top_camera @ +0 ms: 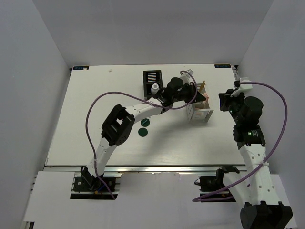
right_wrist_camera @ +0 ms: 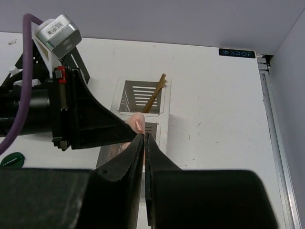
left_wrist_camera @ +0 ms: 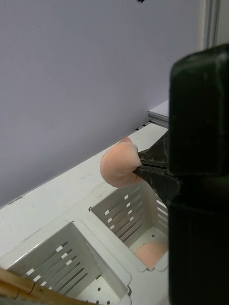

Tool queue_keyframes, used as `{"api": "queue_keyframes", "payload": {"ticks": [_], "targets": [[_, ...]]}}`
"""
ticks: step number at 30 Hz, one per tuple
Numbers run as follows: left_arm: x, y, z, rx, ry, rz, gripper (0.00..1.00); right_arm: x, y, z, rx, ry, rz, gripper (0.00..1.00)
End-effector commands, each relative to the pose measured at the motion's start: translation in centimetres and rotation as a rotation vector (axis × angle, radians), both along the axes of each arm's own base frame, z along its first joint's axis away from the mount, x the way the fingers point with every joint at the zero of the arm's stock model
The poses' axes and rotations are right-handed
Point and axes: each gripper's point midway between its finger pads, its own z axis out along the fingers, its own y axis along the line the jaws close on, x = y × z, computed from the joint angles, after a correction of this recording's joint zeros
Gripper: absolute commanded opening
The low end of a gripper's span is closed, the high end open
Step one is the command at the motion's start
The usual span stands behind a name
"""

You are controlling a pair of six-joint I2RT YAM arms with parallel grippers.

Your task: Organize the makeup

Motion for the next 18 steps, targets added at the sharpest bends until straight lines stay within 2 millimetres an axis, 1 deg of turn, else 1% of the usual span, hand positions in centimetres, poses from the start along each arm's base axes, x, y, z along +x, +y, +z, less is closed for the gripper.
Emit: {"api": "queue_keyframes", "payload": {"ticks": [1,2,3,4,5,7,8,9,10,14,17,18], "targets": [[0.3,-0.6,4.4,-0.049,-0.077,0.012,0.06,-0.4,-0.4,0.5,0.020,-0.019,-0.023,0.09],[0.5,-0.5,3.3,-0.020,-0.070,0.017,0.07,-0.5,-0.4,0.2,0.020,-0.013,-0.021,0.09],[0.6,-0.4,2.8,-0.003,-0.067,0.026,0.09,-0.6,-0.4,0.1,0.021,-0.011,-0.020,0.09],[0.6,-0.4,2.4,0.012,-0.065,0.031,0.21,-0.6,-0.4,0.0,0.023,-0.009,-0.020,0.09],[0.6,-0.2,1.6,0.035,-0.056,0.033,0.27,-0.6,-0.3,0.0,0.023,-0.009,-0.016,0.09],[0.7,0.1,1.1,0.058,-0.051,0.038,0.33,-0.6,-0.2,-0.2,0.027,-0.004,-0.010,0.09],[0.8,0.1,1.2,0.061,-0.056,0.043,0.44,-0.6,0.0,-0.4,0.029,-0.001,-0.003,0.10],[0.8,0.1,1.3,0.064,-0.058,0.047,0.48,-0.6,0.1,-0.4,0.029,0.000,0.002,0.10],[1.0,0.1,1.3,0.070,-0.059,0.052,0.51,-0.4,-0.8,-0.5,0.033,0.003,-0.024,0.10],[1.3,0.2,0.9,0.095,-0.056,0.062,0.56,-0.3,-0.5,-0.5,0.033,0.004,-0.011,0.10],[1.4,0.1,2.0,0.079,-0.066,0.065,0.57,-0.3,-0.4,-0.7,0.026,0.009,0.002,0.11],[1.5,0.0,2.9,0.066,-0.077,0.071,0.57,-0.4,-0.2,-0.7,0.023,0.008,0.014,0.12]]}}
